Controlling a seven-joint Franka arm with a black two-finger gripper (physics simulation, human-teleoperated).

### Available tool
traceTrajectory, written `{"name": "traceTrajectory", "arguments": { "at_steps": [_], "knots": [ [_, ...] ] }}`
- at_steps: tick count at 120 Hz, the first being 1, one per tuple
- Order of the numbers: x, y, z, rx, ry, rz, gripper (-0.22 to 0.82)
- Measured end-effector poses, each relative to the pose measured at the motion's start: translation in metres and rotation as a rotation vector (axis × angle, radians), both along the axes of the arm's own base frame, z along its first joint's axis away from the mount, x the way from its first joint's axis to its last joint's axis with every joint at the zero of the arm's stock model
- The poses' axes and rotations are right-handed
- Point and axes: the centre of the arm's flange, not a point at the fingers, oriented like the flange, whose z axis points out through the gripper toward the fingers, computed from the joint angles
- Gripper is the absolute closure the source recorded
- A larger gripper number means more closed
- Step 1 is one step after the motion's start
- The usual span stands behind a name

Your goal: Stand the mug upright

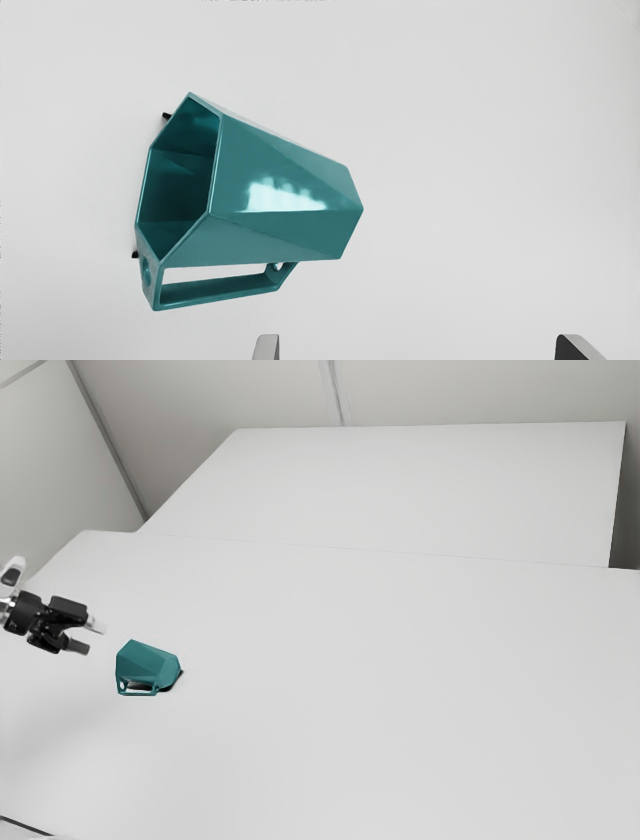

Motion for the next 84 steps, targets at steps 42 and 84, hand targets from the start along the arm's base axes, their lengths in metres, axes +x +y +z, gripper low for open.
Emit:
{"name": "traceTrajectory", "arguments": {
  "at_steps": [42, 84],
  "knots": [
    [-0.015, 0.038, -0.018, -0.055, -0.087, 0.028, 0.0],
    [0.006, 0.064, -0.039, -0.063, -0.131, -0.025, 0.0]
  ]
}}
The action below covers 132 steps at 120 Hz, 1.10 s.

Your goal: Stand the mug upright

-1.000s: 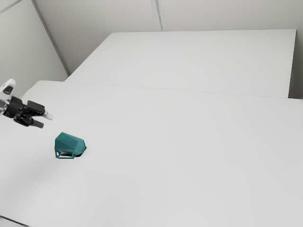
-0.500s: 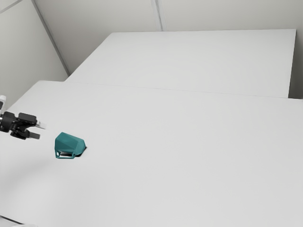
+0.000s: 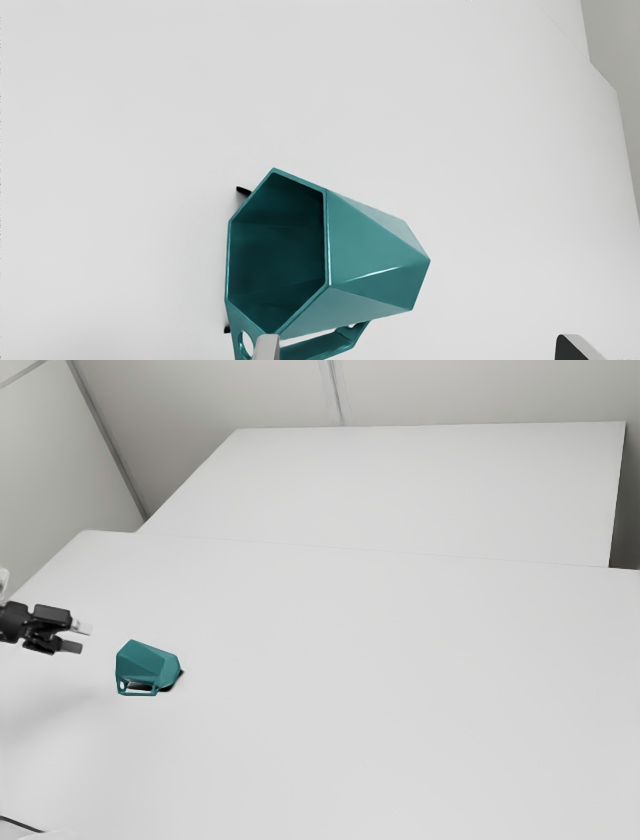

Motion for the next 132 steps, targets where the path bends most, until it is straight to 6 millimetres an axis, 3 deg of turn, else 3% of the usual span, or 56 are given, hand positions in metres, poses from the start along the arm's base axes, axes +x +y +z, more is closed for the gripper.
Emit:
{"name": "traceTrajectory", "arguments": {
  "at_steps": [43, 132],
  "knots": [
    [0.018, 0.016, -0.026, -0.023, -0.02, -0.034, 0.0],
    [0.036, 0.018, -0.065, -0.145, 0.037, -0.038, 0.0]
  ]
}}
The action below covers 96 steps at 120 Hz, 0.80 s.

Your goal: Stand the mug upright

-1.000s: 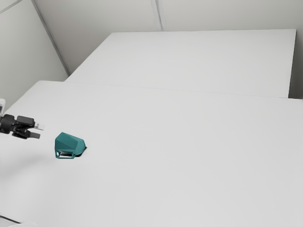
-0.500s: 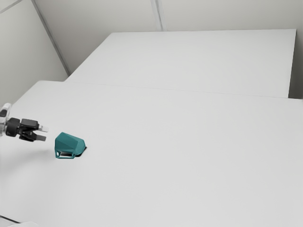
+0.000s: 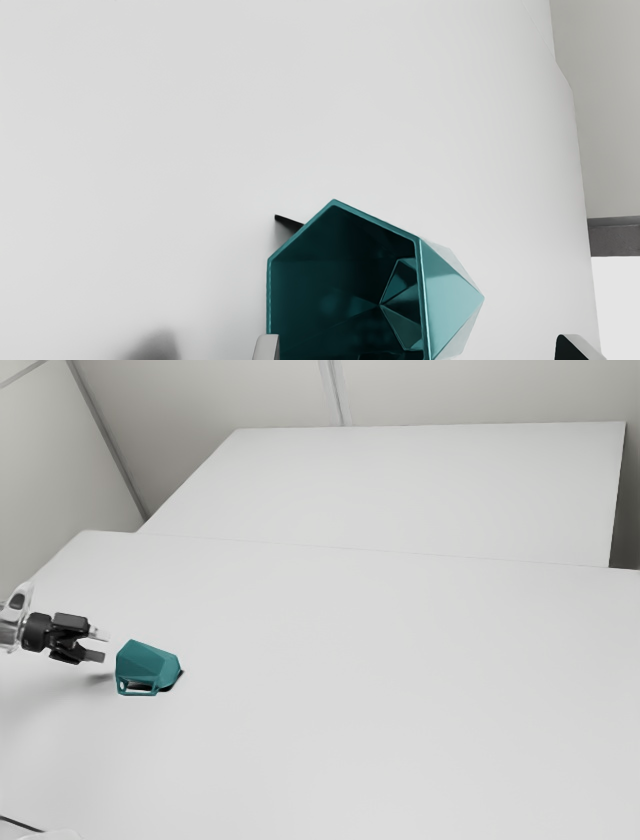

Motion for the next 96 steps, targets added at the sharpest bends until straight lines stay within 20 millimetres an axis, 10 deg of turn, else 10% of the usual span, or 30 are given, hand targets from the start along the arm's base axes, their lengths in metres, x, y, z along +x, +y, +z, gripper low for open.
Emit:
{"name": "traceTrajectory", "arguments": {
  "at_steps": [96],
  "knots": [
    [0.033, -0.045, -0.013, -0.028, 0.011, -0.056, 0.0]
  ]
}}
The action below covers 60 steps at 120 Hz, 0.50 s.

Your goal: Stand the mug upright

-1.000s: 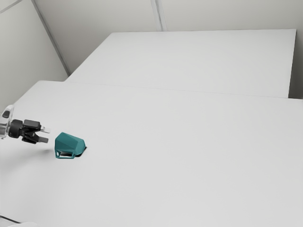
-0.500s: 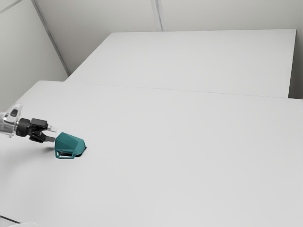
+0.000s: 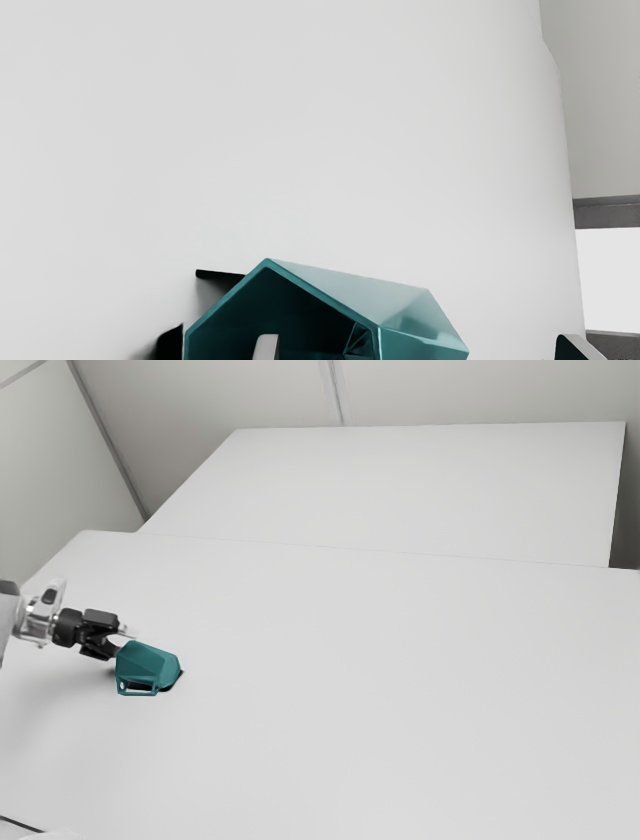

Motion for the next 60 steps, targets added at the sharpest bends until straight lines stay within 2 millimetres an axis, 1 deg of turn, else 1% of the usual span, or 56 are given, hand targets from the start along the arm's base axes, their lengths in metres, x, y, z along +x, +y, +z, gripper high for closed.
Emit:
{"name": "traceTrajectory", "arguments": {
  "at_steps": [16, 24, 31, 60],
  "knots": [
    [0.004, -0.01, -0.004, -0.006, 0.004, -0.011, 0.0],
    [0.005, -0.012, -0.006, -0.006, 0.007, -0.012, 0.04],
    [0.006, -0.014, -0.006, -0.005, 0.007, -0.013, 0.11],
    [0.007, -0.015, -0.007, -0.001, 0.007, -0.012, 0.45]
  ]
}}
